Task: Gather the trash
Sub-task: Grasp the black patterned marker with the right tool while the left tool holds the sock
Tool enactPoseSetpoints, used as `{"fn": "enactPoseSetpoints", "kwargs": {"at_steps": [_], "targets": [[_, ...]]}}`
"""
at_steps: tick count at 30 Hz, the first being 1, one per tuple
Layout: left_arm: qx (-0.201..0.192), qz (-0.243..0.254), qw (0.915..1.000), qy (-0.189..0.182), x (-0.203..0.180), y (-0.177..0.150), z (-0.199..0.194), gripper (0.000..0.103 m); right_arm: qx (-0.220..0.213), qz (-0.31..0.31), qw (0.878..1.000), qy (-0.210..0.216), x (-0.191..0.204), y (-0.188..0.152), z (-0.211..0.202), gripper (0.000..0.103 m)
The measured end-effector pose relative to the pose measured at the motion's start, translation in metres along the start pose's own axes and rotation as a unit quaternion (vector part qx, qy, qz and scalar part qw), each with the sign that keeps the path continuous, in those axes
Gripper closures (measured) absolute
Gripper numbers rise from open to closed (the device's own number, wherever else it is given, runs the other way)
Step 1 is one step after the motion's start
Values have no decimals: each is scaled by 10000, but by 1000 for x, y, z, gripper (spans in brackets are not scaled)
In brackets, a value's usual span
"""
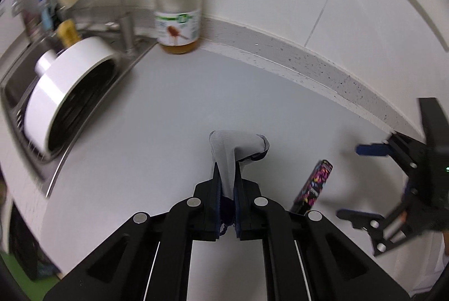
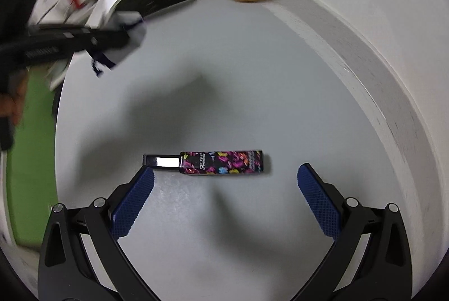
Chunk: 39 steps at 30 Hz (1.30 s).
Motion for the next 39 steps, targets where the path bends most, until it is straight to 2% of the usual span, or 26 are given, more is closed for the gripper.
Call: {"fn": "enactPoseSetpoints", "kwargs": {"at_steps": [6,8,12,15,17,19,22,25,27,29,31,33,39], "targets": [[-90,-424,9986,293,14,-25,-31,96,171,-1466,9887,242,17,3,18,4],[-109,-556,9977,384,17,-33,-39,96,246,-1981,9793,319,23,3,25,15],[-146,-738,9957,537,22,-43,-51,96,505,-2773,9584,446,30,-3,38,26],[-194,-877,9940,626,25,-49,-59,96,575,-3088,9474,606,35,-4,41,31],[-208,-958,9929,678,28,-53,-64,96,727,-3288,9387,735,37,-6,47,44],[-204,-1020,9920,721,29,-58,-67,96,843,-3468,9305,824,38,-9,50,50],[-194,-1095,9908,773,32,-64,-71,96,911,-3523,9256,1037,40,-11,52,56],[-187,-1132,9900,820,33,-68,-74,96,918,-3548,9234,1146,41,-12,51,60],[-182,-1151,9897,830,33,-70,-76,96,980,-3540,9219,1230,43,-14,50,66],[-197,-1158,9896,832,31,-71,-78,96,1028,-3527,9215,1262,44,-17,48,77],[-217,-1152,9897,826,29,-71,-81,96,1101,-3418,9241,1306,44,-21,46,78],[-235,-1137,9899,811,26,-72,-84,96,1137,-3285,9283,1316,43,-24,43,78],[-307,-1093,9904,795,15,-75,-96,96,838,-2440,9596,1125,36,-15,20,80]]}}
Point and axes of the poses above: each gripper's, at about its wrist camera, not at the fingertips, and z roughly the way its jaws point, x to its left, y to its top, the point moved 10 cm from there along z, roughly the way its jaws point, and after that the axes turned 3 degrees about -x, right-handed, at the moved point
